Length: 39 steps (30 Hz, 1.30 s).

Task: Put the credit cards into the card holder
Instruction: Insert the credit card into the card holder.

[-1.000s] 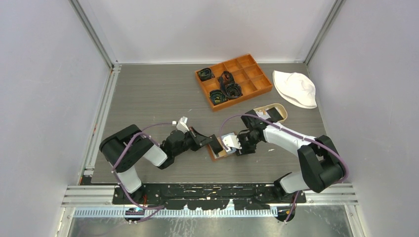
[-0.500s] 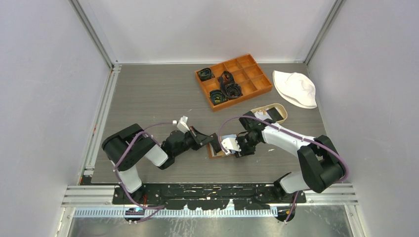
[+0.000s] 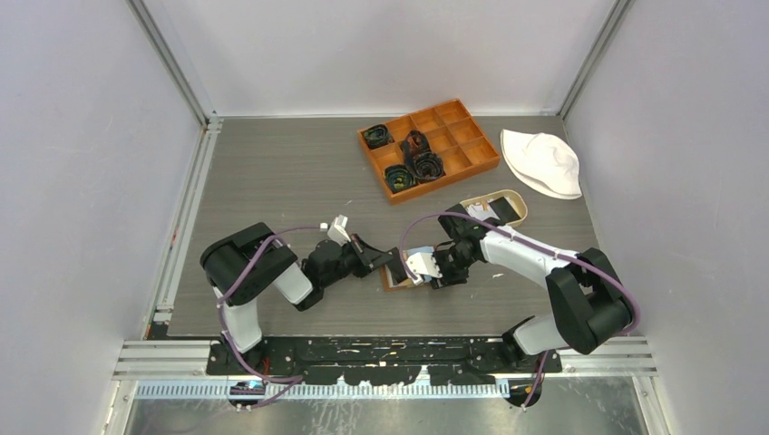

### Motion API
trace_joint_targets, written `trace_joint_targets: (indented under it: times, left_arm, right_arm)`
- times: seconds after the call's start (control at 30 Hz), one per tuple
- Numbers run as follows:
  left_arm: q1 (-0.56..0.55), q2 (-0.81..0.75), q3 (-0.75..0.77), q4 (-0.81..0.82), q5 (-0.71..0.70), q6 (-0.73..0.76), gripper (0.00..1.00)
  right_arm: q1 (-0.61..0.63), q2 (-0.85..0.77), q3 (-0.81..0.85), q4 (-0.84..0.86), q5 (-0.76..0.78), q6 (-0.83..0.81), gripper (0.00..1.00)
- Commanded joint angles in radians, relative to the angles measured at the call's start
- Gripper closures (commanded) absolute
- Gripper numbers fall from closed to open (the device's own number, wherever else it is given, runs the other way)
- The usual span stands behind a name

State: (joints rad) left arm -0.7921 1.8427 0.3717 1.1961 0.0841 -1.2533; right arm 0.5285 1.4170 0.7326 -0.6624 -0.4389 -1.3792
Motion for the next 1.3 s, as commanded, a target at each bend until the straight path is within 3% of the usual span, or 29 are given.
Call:
trace_joint_targets:
  times: [0.0, 0.77, 1.27]
  left_arm:
    - [-0.004, 0.026, 0.022, 0.096, 0.010, 0.005, 1.00]
    - [-0.013, 0.045, 0.062, 0.009, 0.049, -0.027, 1.00]
    - [-0.013, -0.013, 0.131, -0.281, 0.081, -0.022, 1.00]
  right_arm:
    - [0.007, 0.002, 0.040, -0.014, -0.020, 0.007, 0.57]
    - [0.009, 0.003, 0.046, -0.023, -0.020, 0.007, 0.58]
    - [0.014, 0.002, 0.047, -0.025, -0.017, 0.007, 0.58]
